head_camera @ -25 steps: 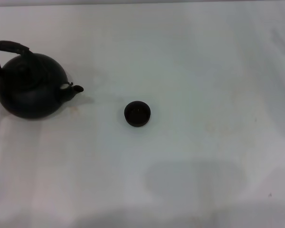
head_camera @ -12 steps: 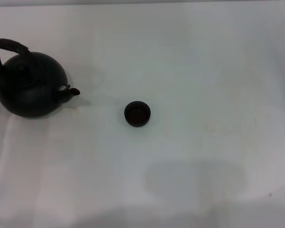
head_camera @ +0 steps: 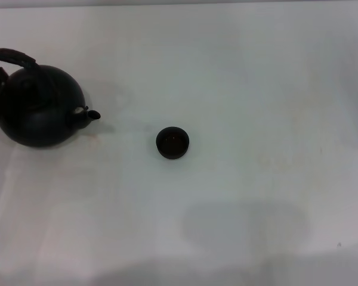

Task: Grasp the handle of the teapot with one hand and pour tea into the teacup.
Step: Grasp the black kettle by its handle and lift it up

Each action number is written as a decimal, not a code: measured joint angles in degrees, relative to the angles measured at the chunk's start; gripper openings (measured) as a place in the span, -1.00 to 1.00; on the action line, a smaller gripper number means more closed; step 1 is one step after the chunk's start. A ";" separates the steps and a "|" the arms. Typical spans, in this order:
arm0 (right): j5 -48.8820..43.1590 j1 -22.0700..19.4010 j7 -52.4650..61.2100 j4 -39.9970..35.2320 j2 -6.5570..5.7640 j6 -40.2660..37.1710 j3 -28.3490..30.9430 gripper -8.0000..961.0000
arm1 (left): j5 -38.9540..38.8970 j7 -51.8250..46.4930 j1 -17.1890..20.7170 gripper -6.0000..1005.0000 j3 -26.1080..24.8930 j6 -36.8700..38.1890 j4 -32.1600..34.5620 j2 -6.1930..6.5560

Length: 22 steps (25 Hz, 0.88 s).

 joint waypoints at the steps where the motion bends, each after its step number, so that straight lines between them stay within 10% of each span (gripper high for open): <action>1: -0.01 -0.03 0.06 0.42 0.00 0.73 0.00 0.73 | 0.61 0.18 -0.06 0.73 0.36 -0.06 0.37 0.00; 22: -0.33 0.06 2.09 1.02 0.00 1.75 -0.01 0.72 | 0.84 5.93 -1.71 0.36 -1.98 -3.23 0.68 -0.24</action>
